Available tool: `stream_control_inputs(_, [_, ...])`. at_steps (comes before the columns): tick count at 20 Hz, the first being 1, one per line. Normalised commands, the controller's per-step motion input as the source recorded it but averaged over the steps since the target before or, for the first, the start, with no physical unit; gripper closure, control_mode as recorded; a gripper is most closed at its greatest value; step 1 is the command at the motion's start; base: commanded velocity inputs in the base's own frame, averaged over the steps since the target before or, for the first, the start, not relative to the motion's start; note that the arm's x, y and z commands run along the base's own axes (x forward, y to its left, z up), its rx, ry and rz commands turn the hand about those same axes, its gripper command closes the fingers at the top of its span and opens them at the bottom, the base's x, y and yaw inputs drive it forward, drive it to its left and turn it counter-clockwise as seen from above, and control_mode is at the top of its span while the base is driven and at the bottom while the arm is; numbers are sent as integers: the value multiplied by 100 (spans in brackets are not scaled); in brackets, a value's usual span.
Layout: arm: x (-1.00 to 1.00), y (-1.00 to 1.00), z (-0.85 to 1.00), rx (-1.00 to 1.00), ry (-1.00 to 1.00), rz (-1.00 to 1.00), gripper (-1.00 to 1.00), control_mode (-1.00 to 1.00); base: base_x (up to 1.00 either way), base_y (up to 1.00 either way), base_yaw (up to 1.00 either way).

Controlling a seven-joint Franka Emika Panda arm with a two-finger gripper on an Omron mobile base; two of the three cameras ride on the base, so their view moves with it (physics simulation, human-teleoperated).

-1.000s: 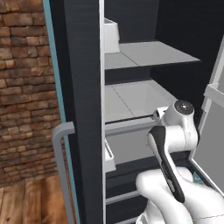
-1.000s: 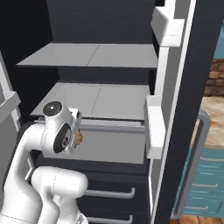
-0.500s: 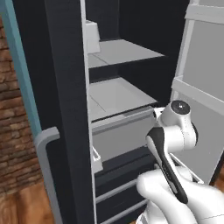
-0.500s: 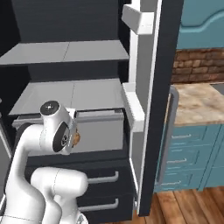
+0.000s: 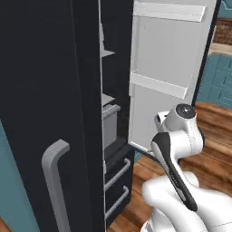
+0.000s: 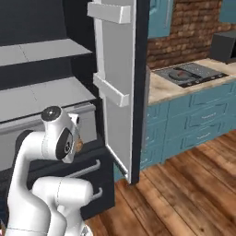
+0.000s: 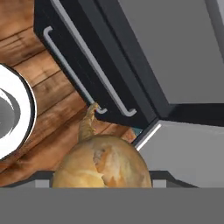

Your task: Place the cold items (cucumber and onion) from the fridge in one tupperware on the dining counter. Place the warm items (hot dog and kebab skewer) in the stove area in another tupperware.

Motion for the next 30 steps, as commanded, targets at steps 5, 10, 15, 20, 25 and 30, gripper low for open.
stream_control_inputs(5, [0, 0, 0, 0, 0, 0, 100, 100, -62, 28, -65])
stream_control_inputs(10, [0, 0, 0, 0, 0, 0, 100, 100, -46, -11, -63])
stream_control_inputs(15, [0, 0, 0, 0, 0, 0, 100, 100, -58, -17, -65])
stream_control_inputs(20, [0, 0, 0, 0, 0, 0, 100, 100, -88, -1, -64])
stream_control_inputs(25, [0, 0, 0, 0, 0, 0, 100, 100, -100, -4, -52])
stream_control_inputs(30, [0, 0, 0, 0, 0, 0, 100, 100, -100, -10, -21])
